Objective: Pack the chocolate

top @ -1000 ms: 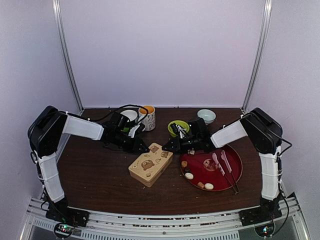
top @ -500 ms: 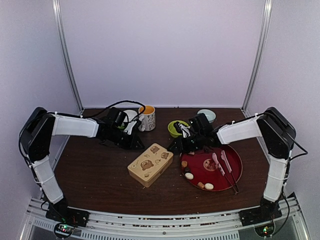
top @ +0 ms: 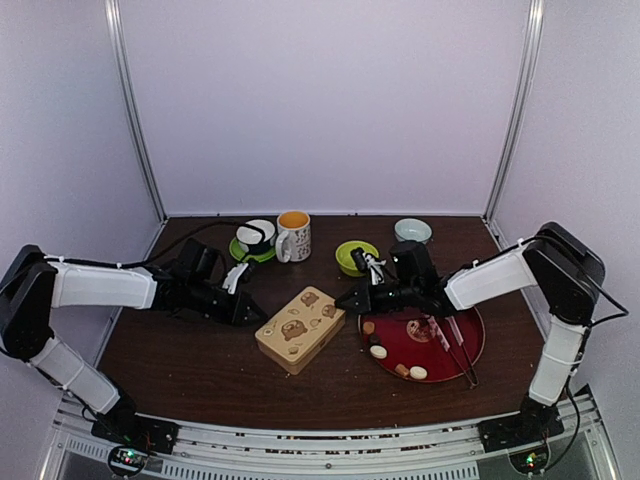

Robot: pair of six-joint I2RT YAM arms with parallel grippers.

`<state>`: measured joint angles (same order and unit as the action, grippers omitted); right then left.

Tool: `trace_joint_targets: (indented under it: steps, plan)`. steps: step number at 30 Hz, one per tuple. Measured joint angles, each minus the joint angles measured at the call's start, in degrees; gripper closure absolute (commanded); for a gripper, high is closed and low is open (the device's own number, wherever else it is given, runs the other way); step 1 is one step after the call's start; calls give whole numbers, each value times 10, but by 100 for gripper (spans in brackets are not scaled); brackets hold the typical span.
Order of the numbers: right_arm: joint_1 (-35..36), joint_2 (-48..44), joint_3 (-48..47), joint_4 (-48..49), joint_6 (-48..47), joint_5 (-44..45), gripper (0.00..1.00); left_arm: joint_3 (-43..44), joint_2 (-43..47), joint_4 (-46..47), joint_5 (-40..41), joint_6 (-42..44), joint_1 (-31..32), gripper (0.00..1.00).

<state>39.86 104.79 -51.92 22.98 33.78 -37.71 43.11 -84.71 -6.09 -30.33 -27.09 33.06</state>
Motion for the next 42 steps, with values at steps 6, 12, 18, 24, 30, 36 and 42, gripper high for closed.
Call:
trace_joint_targets:
  steps: [6,12,18,24,30,36,42]
  plan:
    - [3,58,7,118,79,-31,100,-18,0,25,-22,-10,0,100]
    - [3,62,7,135,93,-26,100,-18,4,46,-34,-16,0,100]
    - [3,81,-1,119,89,-10,100,-15,-7,76,-42,-28,0,100]
    - [12,37,30,109,88,-18,100,-48,-60,137,-50,-43,0,100]
    - [46,14,29,105,71,-42,100,-53,-59,151,-55,-45,0,100]
    - [50,62,13,93,65,-36,100,-48,-19,136,-53,-44,0,100]
    - [51,47,45,124,76,-33,100,-2,-59,154,-57,-43,-1,100]
